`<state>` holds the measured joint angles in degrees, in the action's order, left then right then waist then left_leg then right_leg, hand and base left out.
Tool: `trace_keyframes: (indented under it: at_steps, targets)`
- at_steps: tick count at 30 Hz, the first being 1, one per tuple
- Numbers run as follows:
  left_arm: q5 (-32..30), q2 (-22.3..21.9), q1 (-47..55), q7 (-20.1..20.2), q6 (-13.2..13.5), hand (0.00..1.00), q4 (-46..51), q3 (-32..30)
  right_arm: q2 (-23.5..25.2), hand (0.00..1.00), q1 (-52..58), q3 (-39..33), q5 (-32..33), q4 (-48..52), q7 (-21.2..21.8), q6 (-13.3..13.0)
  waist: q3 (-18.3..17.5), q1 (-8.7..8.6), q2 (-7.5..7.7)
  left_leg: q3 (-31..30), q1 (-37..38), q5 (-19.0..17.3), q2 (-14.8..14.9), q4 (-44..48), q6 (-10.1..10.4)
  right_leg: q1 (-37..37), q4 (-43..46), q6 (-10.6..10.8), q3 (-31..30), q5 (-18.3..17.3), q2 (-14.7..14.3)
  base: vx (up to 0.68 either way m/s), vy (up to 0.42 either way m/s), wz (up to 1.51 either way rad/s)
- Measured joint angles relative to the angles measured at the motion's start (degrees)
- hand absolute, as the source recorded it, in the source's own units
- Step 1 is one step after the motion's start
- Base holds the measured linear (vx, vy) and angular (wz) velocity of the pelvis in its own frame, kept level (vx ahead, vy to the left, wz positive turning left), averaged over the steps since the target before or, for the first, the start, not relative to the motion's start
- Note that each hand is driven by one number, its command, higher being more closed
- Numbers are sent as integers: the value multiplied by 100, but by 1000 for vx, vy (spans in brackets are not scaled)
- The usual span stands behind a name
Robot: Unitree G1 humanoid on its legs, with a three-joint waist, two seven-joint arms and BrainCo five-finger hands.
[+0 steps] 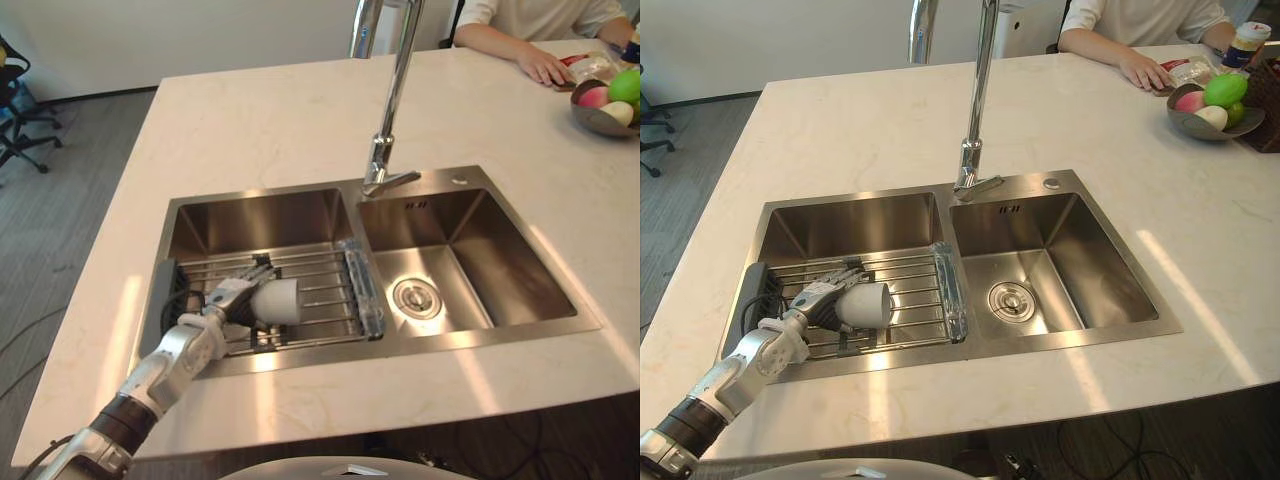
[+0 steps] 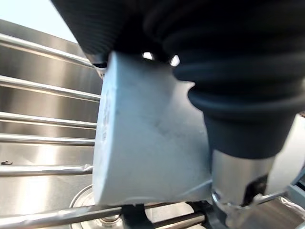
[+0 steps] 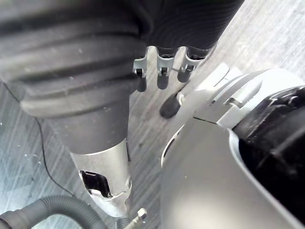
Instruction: Walk over to the sink, pick up the cup, carry it to the dishwasher, place the cup inside the dishwasher, then close the dishwasher door
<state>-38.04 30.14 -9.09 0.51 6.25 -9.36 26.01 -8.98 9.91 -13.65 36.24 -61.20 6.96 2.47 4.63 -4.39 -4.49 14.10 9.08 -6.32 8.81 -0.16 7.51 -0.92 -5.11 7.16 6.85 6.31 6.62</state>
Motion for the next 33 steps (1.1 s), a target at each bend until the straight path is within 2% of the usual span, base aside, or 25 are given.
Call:
trace_keyframes:
  at_steps: [3,10,11,15,17,20,22,23,25,26,28,29,31,33]
  targets:
    - [273,1,-161,257,-130,0,-34,112,-4,0,7,3,5,-1,-1,1,-1,-27,-5,-2,6,0,0,2,0,-7,0,0,0,0,0,0,0,0]
    - [537,27,-573,1472,-106,0,-166,322,-17,0,14,3,5,-1,0,1,22,-76,-56,4,80,-10,0,5,3,-81,-1,0,-7,0,0,0,0,0]
    - [575,32,-614,1569,-98,100,-165,371,-19,0,15,3,5,-1,0,1,24,-78,-64,5,82,-11,0,5,2,-83,-1,0,-8,0,0,0,0,0]
    - [893,36,-821,2104,-49,100,-93,624,-43,0,12,8,6,-5,5,2,44,-129,-140,7,81,-17,0,5,5,-78,-1,2,-13,-2,0,0,0,0]
    - [927,35,-910,2173,-180,100,-103,646,-76,0,-6,9,28,-3,6,0,50,-215,-151,8,74,-23,1,5,12,-70,-1,2,-17,-3,-2,0,0,0]
    - [990,37,-1007,2204,-241,100,-112,733,-90,0,11,17,60,-11,5,1,53,-232,-149,15,64,-32,0,5,12,-63,0,3,-24,-3,-2,0,0,0]
    - [1007,76,-1043,1909,-146,100,-161,837,-90,0,-3,58,64,-27,1,1,56,-244,-152,18,53,-35,-2,5,11,-37,0,5,-29,-5,-2,0,0,0]
    - [1023,139,-999,1556,-32,100,-167,923,-91,0,-17,83,72,-25,1,-1,69,-262,-171,18,46,-35,-2,5,11,-32,1,5,-28,-5,-2,0,0,0]
    - [1022,194,-785,500,248,100,-167,1049,-101,0,-35,163,250,-30,2,0,133,-280,-204,8,22,-36,-4,9,10,-15,2,5,-16,-5,-2,0,0,0]
    - [1023,197,-707,283,292,100,-163,1028,-101,0,-37,159,276,-31,3,-1,145,-281,-202,4,4,-35,-4,11,9,-1,2,5,-12,-4,-1,0,0,3]
    - [935,249,-404,-558,616,100,-92,801,-125,0,-24,81,285,-50,4,-7,172,-253,-200,-13,-18,-31,-3,13,7,8,38,4,18,-4,-1,0,0,2]
    - [858,270,-348,-785,724,100,-53,702,-125,0,-22,17,285,-50,5,-13,172,-238,-200,-15,-15,-31,-3,13,7,3,39,4,28,-4,0,0,0,4]
    - [657,302,-304,-1559,1142,100,63,247,-121,0,-23,-91,285,-51,9,-77,179,-191,-189,-104,-4,-28,-14,27,1,-75,40,4,188,-4,22,-6,-2,17]
    - [496,318,-306,-2125,1390,100,241,-20,-119,0,-24,-113,285,-51,14,-115,177,-168,-175,-191,-15,-45,-15,91,-24,-148,39,3,326,-5,35,-28,-4,23]
